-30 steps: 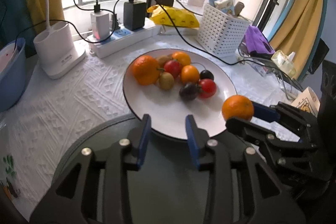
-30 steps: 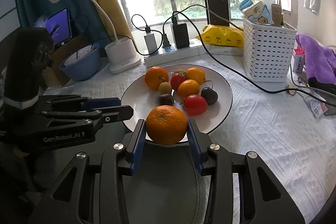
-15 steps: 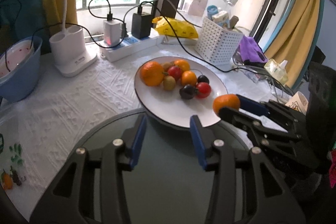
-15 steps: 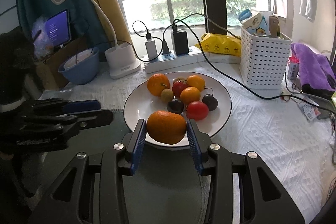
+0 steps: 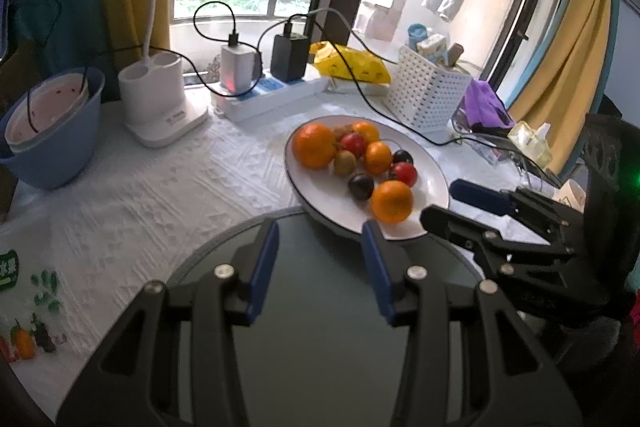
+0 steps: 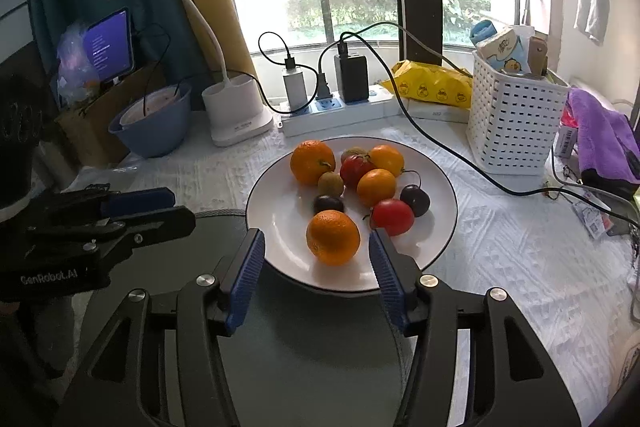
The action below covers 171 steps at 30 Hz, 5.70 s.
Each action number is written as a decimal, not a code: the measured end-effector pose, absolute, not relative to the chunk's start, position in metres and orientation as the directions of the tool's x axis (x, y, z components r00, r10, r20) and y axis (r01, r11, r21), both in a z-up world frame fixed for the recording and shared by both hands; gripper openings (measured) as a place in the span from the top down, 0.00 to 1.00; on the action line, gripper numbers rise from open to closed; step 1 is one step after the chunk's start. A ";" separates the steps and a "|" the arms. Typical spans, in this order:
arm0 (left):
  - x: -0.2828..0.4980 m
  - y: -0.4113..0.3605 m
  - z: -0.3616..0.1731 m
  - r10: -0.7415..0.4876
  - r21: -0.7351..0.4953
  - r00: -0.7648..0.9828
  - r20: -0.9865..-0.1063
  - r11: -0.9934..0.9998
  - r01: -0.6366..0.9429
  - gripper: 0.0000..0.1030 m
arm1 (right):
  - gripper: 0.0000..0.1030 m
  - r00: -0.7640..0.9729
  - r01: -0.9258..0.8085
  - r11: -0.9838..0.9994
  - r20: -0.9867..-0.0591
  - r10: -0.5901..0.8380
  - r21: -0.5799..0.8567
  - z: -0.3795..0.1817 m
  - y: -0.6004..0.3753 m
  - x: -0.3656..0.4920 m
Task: Organize fruits
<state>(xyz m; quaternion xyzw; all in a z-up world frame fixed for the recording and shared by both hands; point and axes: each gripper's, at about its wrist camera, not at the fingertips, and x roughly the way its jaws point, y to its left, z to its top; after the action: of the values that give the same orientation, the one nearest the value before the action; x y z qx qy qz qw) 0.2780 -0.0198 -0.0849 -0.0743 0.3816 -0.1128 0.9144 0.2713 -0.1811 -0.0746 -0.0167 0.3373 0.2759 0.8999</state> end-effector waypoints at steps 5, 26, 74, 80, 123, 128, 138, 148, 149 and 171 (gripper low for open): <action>0.265 -0.016 -0.079 -0.261 -0.219 0.701 -0.663 0.964 0.152 0.56 | 0.45 0.623 -0.508 0.849 -0.619 0.478 0.145 -0.071 -0.178 0.259; 0.193 -0.004 -0.057 -0.253 -0.194 0.759 -0.600 0.966 0.169 0.55 | 0.45 0.662 -0.516 0.852 -0.586 0.467 0.096 -0.050 -0.168 0.188; 0.030 -0.024 0.030 -0.164 -0.062 0.940 -0.300 0.986 0.153 0.11 | 0.44 0.831 -0.474 0.880 -0.336 0.443 -0.011 0.036 -0.204 0.033; 0.016 -0.027 0.039 -0.122 -0.041 0.953 -0.278 0.992 0.115 0.11 | 0.44 0.849 -0.461 0.887 -0.303 0.434 -0.020 0.047 -0.213 0.019; 0.000 -0.032 0.053 -0.045 -0.008 0.970 -0.237 0.999 0.045 0.03 | 0.38 0.867 -0.418 0.908 -0.312 0.389 -0.030 0.063 -0.221 0.007; 0.000 -0.032 0.053 -0.045 -0.008 0.970 -0.238 0.999 0.045 0.03 | 0.38 0.867 -0.418 0.908 -0.312 0.389 -0.029 0.062 -0.221 0.007; 0.000 -0.030 0.052 -0.045 -0.009 0.970 -0.239 0.999 0.044 0.03 | 0.38 0.867 -0.418 0.908 -0.313 0.389 -0.030 0.062 -0.221 0.007; -0.001 -0.031 0.051 -0.045 -0.011 0.969 -0.242 0.999 0.044 0.03 | 0.38 0.865 -0.420 0.907 -0.316 0.390 -0.030 0.061 -0.221 0.007; -0.001 -0.031 0.051 -0.046 -0.011 0.969 -0.242 0.999 0.044 0.03 | 0.38 0.865 -0.419 0.908 -0.317 0.389 -0.030 0.061 -0.222 0.007; -0.003 -0.030 0.051 -0.049 -0.018 0.971 -0.233 0.999 0.046 0.03 | 0.38 0.865 -0.422 0.906 -0.316 0.391 -0.033 0.060 -0.223 0.008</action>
<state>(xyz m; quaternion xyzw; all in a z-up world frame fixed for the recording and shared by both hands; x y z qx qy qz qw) -0.0029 -0.0296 0.0506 -0.0060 0.1177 -0.0240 0.9927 0.0076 -0.2226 0.0600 -0.0503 0.1528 0.2107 0.9642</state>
